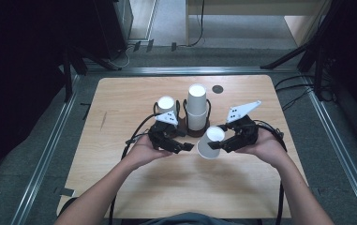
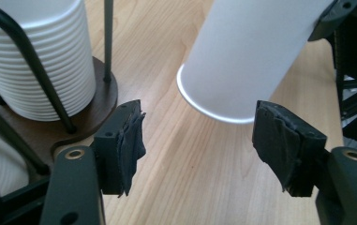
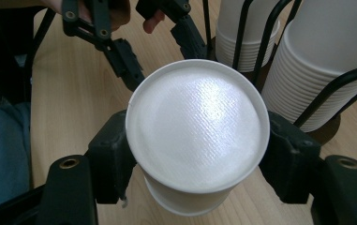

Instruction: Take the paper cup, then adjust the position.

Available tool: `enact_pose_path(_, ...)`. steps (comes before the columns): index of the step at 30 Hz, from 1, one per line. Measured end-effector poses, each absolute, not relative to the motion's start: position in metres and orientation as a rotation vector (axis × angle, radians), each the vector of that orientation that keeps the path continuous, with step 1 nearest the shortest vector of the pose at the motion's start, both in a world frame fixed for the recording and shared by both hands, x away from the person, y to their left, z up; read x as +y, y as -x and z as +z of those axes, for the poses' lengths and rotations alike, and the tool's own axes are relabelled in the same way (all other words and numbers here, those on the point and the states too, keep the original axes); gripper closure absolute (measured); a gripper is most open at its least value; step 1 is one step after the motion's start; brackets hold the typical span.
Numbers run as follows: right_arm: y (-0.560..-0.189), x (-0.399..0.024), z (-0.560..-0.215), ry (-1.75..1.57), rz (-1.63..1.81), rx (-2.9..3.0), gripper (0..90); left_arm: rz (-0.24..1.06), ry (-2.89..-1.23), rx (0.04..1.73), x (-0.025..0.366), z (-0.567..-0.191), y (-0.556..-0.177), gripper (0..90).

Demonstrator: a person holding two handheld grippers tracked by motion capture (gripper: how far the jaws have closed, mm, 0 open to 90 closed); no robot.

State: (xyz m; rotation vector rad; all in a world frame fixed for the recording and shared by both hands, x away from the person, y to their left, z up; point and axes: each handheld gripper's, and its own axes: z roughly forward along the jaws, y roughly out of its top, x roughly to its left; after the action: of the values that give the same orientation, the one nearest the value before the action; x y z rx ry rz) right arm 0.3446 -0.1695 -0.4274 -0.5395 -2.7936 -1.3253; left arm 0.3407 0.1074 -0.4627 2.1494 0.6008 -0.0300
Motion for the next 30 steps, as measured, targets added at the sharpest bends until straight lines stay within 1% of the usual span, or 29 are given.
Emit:
enact_pose_path(2, -0.344, -0.169, -0.43, 0.538, -1.328, -2.79, 33.8, -0.053, -2.135, 0.608, 0.11, -0.463, -0.341, 30.5)
enact_pose_path(4, -0.344, -0.167, -0.434, 0.535, -1.319, -2.791, 33.9, -0.086, -2.128, 0.608, 0.112, -0.463, -0.343, 27.1)
enact_pose_path(5, -0.343, -0.165, -0.437, 0.533, -1.311, -2.788, 33.9, -0.088, -2.124, 0.608, 0.113, -0.464, -0.343, 25.2)
enact_pose_path(10, -0.341, -0.162, -0.442, 0.536, -1.305, -2.785, 33.8, -0.098, -2.119, 0.595, 0.115, -0.465, -0.342, 22.6)
enact_pose_path(13, -0.339, -0.163, -0.446, 0.534, -1.347, -2.765, 33.8, -0.1, -2.131, 0.58, 0.116, -0.466, -0.343, 15.3)
enact_pose_path(22, -0.339, -0.157, -0.454, 0.527, -1.322, -2.749, 33.8, -0.106, -2.13, 0.582, 0.121, -0.471, -0.347, 14.4)
enact_pose_path(30, -0.341, -0.145, -0.454, 0.519, -1.331, -2.714, 33.8, -0.129, -2.167, 0.538, 0.109, -0.475, -0.342, 12.5)
